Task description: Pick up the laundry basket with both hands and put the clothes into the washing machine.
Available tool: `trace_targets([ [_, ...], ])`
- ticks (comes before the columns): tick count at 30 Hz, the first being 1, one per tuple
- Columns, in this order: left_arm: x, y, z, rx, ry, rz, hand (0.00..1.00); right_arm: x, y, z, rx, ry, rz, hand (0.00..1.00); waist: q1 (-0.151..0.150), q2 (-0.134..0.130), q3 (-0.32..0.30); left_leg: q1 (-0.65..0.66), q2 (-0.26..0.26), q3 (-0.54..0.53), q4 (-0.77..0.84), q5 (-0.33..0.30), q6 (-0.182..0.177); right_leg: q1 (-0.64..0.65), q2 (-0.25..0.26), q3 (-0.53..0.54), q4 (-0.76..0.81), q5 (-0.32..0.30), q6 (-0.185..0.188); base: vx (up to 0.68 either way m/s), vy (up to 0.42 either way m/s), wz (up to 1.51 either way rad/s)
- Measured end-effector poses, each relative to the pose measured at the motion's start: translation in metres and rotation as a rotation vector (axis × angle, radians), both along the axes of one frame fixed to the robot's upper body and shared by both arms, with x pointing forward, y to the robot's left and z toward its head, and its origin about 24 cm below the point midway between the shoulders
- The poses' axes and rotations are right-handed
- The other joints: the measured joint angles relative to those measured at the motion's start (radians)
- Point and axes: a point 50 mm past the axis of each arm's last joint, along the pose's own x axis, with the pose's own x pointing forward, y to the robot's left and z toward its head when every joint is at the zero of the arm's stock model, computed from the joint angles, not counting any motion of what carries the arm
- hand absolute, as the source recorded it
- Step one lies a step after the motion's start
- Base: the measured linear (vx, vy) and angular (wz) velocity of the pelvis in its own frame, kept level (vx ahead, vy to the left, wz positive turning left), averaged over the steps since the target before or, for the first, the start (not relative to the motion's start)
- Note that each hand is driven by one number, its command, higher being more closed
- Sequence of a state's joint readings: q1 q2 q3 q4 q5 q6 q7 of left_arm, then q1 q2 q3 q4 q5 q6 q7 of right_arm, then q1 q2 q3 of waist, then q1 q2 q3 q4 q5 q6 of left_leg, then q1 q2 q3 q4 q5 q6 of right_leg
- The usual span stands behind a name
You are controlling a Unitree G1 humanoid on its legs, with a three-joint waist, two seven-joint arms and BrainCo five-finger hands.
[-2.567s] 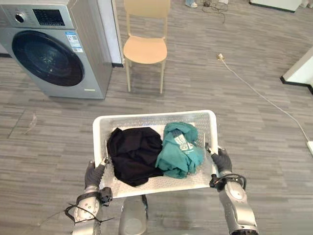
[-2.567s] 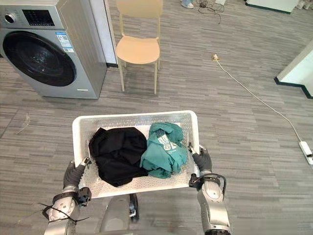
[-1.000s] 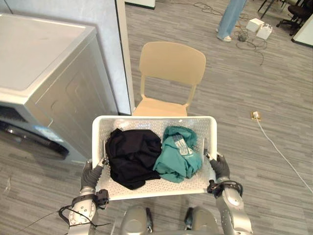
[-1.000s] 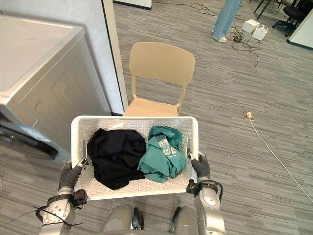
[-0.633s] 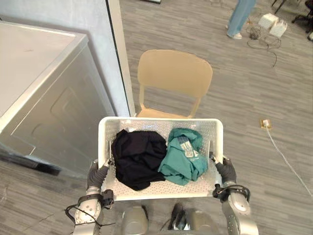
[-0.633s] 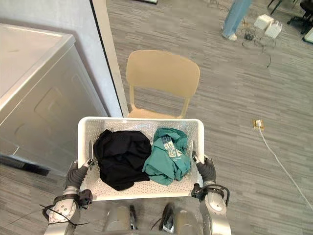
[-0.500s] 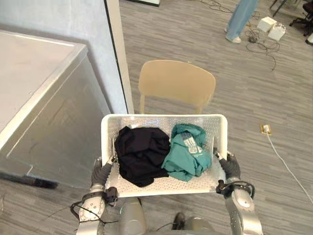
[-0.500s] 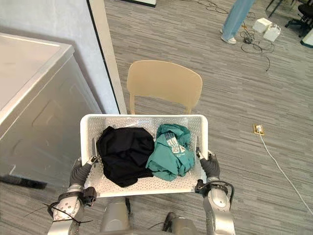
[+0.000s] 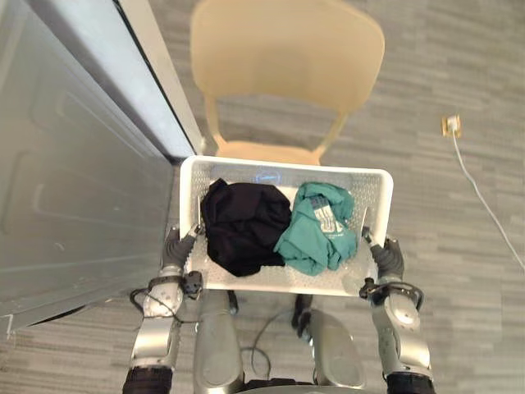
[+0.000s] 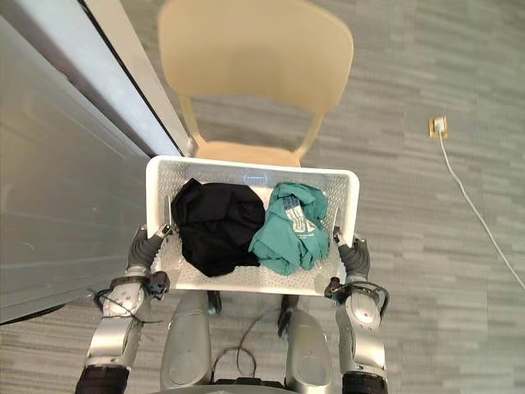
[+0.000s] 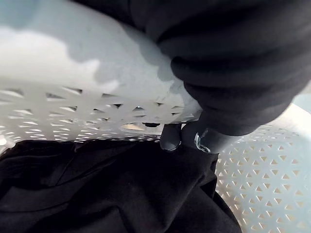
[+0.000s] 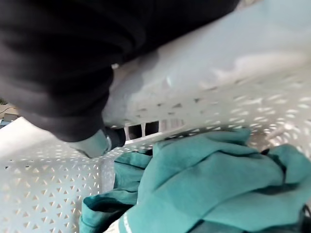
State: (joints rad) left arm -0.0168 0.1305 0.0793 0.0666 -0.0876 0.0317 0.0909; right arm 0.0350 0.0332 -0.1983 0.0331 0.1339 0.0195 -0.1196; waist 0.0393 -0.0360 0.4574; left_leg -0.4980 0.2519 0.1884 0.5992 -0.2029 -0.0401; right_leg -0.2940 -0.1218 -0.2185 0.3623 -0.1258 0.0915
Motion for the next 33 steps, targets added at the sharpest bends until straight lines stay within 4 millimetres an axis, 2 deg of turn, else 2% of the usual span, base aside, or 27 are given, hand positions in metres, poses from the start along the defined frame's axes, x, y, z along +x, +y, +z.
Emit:
trace_targets([
  [2,0.013,-0.001,0.000,0.001,0.007,-0.004,1.00,0.009,-0.002,0.001,-0.006,0.004,-0.012,1.00,-0.002,0.000,0.013,-0.031,-0.001,0.000,0.004,0.002,0.003,-0.035,0.000,0.003,0.005,0.000,0.000,-0.10,-0.001,-0.16],
  [3,0.025,-0.002,0.000,0.006,0.022,-0.007,1.00,0.020,-0.003,0.000,-0.011,0.018,-0.020,1.00,-0.006,0.001,0.028,-0.049,-0.004,-0.005,0.004,0.009,0.009,-0.053,-0.001,0.004,0.006,0.002,0.004,-0.09,0.003,-0.03],
  [6,0.040,-0.003,0.000,0.018,0.040,0.004,1.00,0.038,-0.003,0.000,-0.016,0.037,-0.021,1.00,-0.017,0.001,0.030,-0.094,-0.013,-0.021,-0.006,0.029,0.014,-0.093,-0.002,-0.002,0.010,0.007,0.009,-0.08,-0.014,0.10],
  [10,0.060,-0.012,0.023,0.040,-0.033,-0.022,1.00,0.073,-0.013,0.017,-0.072,0.032,-0.028,1.00,-0.010,0.009,0.034,-0.137,-0.028,-0.050,-0.052,0.085,0.013,-0.135,-0.003,-0.027,0.000,0.027,-0.002,-0.05,-0.052,0.16],
  [12,0.066,-0.015,0.029,0.041,-0.048,-0.029,1.00,0.078,-0.017,0.023,-0.085,0.014,-0.037,1.00,0.006,0.008,0.034,-0.142,-0.030,-0.055,-0.076,0.104,0.007,-0.147,-0.002,-0.029,0.000,0.031,-0.009,-0.07,-0.068,0.12],
  [20,0.090,-0.019,0.069,0.105,-0.162,-0.047,1.00,0.106,-0.026,0.065,-0.165,-0.096,-0.042,1.00,0.011,0.017,0.041,-0.207,-0.051,-0.106,-0.178,0.197,-0.014,-0.222,-0.002,-0.067,-0.025,0.067,-0.026,-0.10,-0.040,0.11],
  [22,0.095,-0.022,0.076,0.106,-0.178,-0.054,1.00,0.110,-0.030,0.075,-0.183,-0.122,-0.046,1.00,0.017,0.019,0.042,-0.211,-0.056,-0.109,-0.203,0.215,-0.013,-0.230,-0.003,-0.071,-0.041,0.081,-0.036,-0.07,-0.019,0.03],
  [24,0.100,-0.027,0.086,0.112,-0.205,-0.070,1.00,0.112,-0.036,0.086,-0.201,-0.152,-0.054,1.00,0.030,0.021,0.043,-0.222,-0.060,-0.113,-0.231,0.231,-0.015,-0.243,-0.002,-0.074,-0.058,0.094,-0.029,-0.05,-0.018,-0.02],
  [27,0.104,-0.031,0.097,0.115,-0.230,-0.075,1.00,0.114,-0.039,0.097,-0.218,-0.184,-0.063,1.00,0.031,0.021,0.044,-0.228,-0.061,-0.115,-0.252,0.254,-0.012,-0.253,-0.004,-0.080,-0.066,0.104,-0.031,-0.03,-0.030,0.07],
  [33,0.118,-0.028,0.146,0.152,-0.362,-0.022,1.00,0.126,-0.034,0.140,-0.227,-0.310,-0.079,1.00,0.035,0.023,0.064,-0.237,-0.061,-0.113,-0.274,0.278,-0.007,-0.262,-0.002,-0.087,-0.077,0.125,-0.033,0.01,-0.046,0.02],
])
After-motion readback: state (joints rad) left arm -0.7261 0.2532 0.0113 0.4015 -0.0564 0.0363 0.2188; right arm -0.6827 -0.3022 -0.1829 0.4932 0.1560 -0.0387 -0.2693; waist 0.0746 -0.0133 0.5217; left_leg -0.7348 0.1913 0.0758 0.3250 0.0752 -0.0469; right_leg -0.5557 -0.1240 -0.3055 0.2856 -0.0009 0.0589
